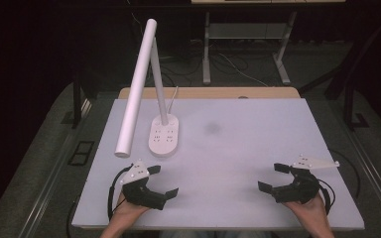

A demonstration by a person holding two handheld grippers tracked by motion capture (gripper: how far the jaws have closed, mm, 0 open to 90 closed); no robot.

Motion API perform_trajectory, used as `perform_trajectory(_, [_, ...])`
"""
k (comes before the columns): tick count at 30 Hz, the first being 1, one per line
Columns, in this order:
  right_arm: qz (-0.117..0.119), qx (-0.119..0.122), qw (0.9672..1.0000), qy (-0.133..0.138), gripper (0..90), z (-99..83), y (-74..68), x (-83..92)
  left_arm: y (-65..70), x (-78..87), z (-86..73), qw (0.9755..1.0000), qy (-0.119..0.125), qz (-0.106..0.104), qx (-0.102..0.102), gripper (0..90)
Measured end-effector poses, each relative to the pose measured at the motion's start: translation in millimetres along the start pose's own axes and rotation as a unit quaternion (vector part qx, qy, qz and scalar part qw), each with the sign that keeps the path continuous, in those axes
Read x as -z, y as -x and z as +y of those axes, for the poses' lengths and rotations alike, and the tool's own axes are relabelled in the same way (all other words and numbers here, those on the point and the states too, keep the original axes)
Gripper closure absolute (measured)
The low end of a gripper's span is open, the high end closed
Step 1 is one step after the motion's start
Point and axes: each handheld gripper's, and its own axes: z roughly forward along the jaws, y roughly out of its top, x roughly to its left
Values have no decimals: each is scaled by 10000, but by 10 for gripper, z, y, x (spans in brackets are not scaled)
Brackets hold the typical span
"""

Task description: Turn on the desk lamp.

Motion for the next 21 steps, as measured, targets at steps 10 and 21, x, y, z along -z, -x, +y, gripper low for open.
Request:
perform_trajectory(10, [85, 23, 9999, -72, 5, -3, -14, 4, -3, 0, 0, 10000, -6, 1, -4, 0])
perform_trajectory(21, [150, 77, 9997, -171, 5, 0, -19, -32, -5, 3, -1, 10000, -2, 20, -17, 0])
